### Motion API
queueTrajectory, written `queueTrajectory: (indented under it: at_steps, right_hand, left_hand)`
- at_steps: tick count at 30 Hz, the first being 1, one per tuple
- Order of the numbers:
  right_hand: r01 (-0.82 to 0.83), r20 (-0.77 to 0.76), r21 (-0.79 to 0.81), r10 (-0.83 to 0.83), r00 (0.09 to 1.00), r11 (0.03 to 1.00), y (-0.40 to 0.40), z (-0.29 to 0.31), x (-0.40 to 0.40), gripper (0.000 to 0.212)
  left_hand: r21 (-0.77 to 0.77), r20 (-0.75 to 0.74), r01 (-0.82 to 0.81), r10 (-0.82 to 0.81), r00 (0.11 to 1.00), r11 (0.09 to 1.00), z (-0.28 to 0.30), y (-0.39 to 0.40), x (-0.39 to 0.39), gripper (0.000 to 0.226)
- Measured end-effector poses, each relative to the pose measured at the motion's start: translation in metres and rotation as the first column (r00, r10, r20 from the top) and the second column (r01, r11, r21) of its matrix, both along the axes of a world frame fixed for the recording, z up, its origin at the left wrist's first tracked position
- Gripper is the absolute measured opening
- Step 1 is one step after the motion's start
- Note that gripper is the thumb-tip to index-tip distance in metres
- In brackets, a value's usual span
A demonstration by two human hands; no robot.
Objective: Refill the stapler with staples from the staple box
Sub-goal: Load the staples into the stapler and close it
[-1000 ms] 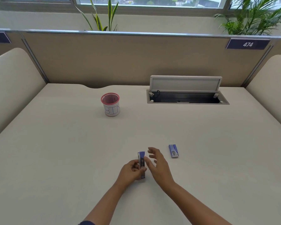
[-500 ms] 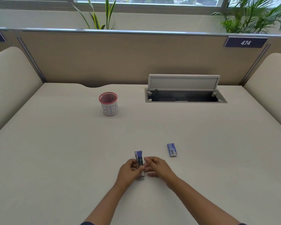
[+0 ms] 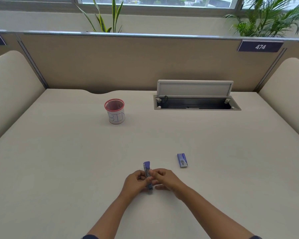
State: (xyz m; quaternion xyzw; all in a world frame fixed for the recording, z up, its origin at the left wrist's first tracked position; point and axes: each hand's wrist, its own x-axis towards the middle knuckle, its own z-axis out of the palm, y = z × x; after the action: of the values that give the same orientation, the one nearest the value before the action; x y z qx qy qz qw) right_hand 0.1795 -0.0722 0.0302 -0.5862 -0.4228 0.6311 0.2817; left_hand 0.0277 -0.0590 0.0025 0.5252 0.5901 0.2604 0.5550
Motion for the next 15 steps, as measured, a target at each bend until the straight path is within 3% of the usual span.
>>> queueTrajectory:
  at_steps: [9,15]
  right_hand:
    - [0.030,-0.034,-0.043,-0.031,0.999,0.999,0.001,-0.006,-0.001,0.030]
    - [0.042,-0.072,-0.081,-0.048,0.996,0.996,0.004,-0.012,-0.003,0.037]
  left_hand:
    - [0.004,-0.012,-0.027,0.027,1.000,1.000,0.002,-0.003,0.003,0.018]
    - [-0.027,0.048,-0.027,0.028,0.998,0.999,0.004,-0.004,0.001,0.017]
